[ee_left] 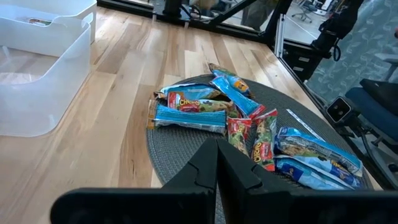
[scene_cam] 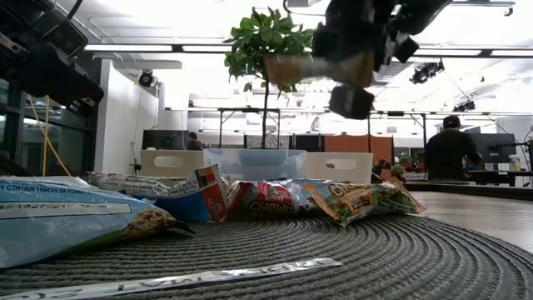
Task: Pick and place Granola Bars by type
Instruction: Put the yellow granola bar into the white bin
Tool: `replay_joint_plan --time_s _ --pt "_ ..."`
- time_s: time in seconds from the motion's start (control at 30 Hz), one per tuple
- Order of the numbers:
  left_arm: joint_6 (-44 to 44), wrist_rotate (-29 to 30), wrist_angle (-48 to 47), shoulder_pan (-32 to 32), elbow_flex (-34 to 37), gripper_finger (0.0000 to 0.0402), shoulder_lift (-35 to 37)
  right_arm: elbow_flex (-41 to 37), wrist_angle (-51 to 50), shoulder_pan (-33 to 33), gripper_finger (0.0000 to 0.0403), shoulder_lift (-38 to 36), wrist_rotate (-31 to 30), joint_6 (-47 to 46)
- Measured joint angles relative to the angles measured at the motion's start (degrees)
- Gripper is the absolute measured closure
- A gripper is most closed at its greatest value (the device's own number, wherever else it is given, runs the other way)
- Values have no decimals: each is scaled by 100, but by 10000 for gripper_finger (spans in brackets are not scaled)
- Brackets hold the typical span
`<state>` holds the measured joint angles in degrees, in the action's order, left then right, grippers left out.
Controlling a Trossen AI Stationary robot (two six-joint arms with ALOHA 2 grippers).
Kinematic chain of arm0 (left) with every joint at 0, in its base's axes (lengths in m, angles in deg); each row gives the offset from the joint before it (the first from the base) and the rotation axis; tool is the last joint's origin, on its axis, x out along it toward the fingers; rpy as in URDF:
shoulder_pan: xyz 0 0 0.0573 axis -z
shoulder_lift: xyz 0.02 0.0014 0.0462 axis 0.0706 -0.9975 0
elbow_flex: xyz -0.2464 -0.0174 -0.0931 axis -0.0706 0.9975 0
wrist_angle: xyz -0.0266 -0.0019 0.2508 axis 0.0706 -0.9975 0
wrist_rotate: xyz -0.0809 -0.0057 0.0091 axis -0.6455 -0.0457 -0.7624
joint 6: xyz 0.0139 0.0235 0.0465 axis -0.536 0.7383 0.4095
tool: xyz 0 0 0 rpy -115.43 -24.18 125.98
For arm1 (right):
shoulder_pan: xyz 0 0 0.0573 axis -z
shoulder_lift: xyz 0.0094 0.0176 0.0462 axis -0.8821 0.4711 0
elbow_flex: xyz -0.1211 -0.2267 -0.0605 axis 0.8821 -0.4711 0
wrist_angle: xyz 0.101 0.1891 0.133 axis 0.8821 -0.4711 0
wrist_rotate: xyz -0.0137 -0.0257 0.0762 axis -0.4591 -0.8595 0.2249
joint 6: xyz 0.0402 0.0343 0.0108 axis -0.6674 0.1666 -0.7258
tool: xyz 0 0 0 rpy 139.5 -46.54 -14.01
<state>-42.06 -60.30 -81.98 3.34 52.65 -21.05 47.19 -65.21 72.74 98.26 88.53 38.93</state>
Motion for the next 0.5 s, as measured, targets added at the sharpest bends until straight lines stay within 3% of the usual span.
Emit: replay_joint_plan --time_s 0.2,0.5 --pt "0 2 0 0 0 401 1 0 840 225 360 -91 337 -597" --pt "0 4 0 -1 0 401 1 0 550 725 359 -86 -855 -1605"
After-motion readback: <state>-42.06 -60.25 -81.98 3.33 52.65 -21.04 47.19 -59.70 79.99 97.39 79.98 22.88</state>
